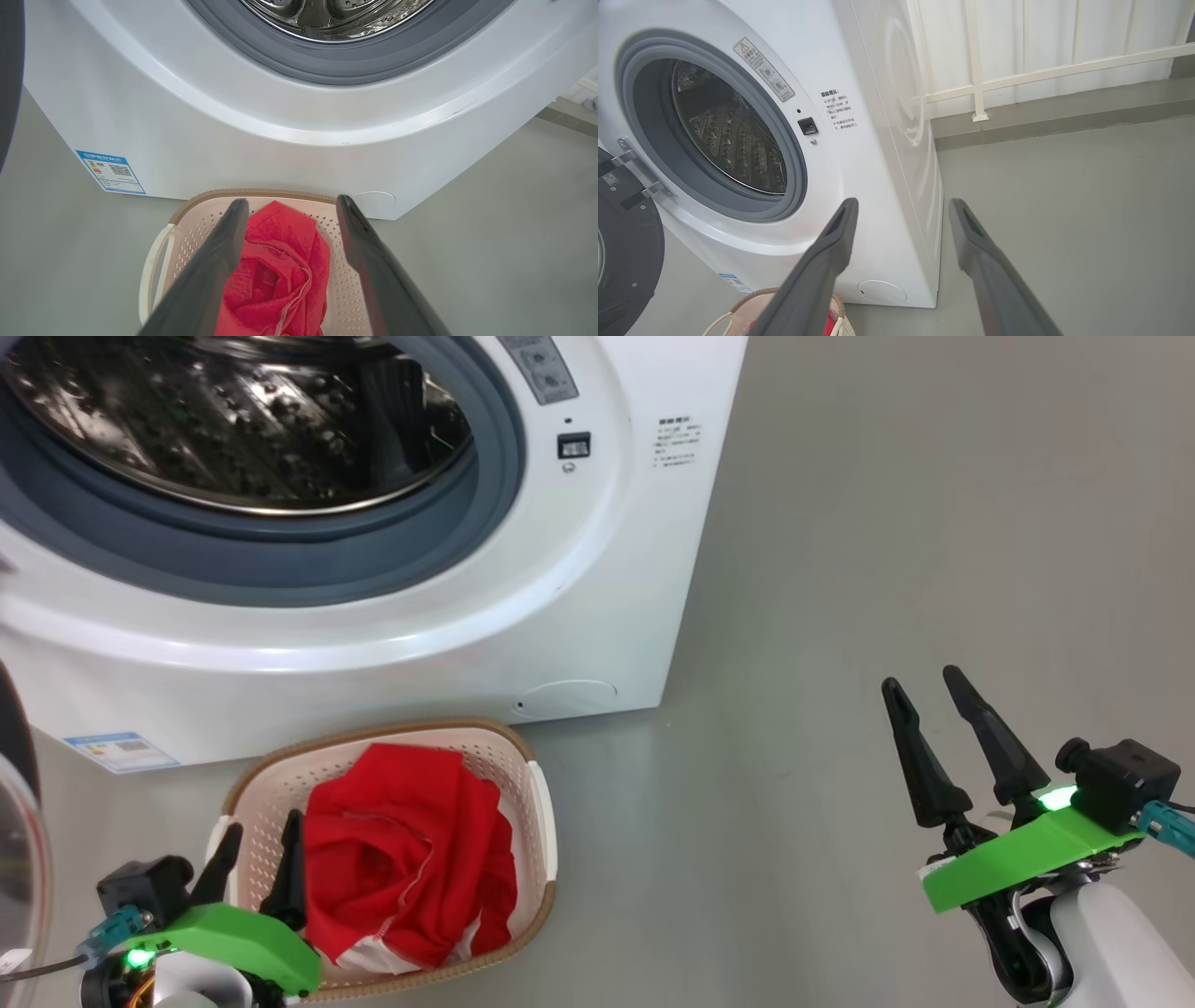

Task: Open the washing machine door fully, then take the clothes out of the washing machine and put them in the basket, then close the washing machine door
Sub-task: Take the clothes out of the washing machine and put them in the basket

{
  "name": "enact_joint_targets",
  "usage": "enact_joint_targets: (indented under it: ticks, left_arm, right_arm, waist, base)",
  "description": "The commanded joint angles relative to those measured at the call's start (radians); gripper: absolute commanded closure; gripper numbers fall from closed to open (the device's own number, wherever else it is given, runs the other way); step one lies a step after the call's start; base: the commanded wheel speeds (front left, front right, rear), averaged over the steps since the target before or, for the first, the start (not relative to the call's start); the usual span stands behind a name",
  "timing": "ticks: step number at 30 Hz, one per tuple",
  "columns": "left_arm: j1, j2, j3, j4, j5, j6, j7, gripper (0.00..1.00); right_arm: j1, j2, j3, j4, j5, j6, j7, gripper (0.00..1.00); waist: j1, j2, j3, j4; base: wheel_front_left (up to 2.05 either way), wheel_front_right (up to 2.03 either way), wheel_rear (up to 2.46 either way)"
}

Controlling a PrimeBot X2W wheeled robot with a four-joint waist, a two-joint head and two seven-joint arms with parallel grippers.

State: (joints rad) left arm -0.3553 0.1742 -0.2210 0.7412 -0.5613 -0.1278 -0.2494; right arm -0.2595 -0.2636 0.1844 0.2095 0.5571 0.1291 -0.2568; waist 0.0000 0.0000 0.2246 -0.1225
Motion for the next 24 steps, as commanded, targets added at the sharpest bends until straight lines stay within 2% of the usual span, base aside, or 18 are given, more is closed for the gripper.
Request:
enact_joint_targets:
  ticks: [1, 15, 24]
  left_arm:
    - [0.009, 0.023, 0.042, -0.047, 0.017, -0.003, -0.012, 0.00]
    - [0.134, -0.002, 0.129, -0.291, 0.068, 0.007, -0.012, 0.00]
    - [0.212, -0.002, 0.147, -0.469, 0.087, 0.041, -0.012, 0.00]
  right_arm:
    - [0.024, -0.016, 0.014, -0.022, -0.002, 0.002, -0.005, 0.00]
    - [0.060, -0.022, 0.004, -0.019, -0.003, 0.002, -0.005, 0.00]
    - [0.082, -0.028, -0.001, -0.020, -0.006, 0.002, -0.005, 0.00]
  waist:
    - [0.0000, 0.0000, -0.017, 0.013]
    - [0.0000, 0.0000, -0.086, 0.052]
    - [0.0000, 0.0000, -0.118, 0.075]
  base:
    - [0.00, 0.00, 0.00]
    - [0.00, 0.00, 0.00]
    - [0.00, 0.00, 0.00]
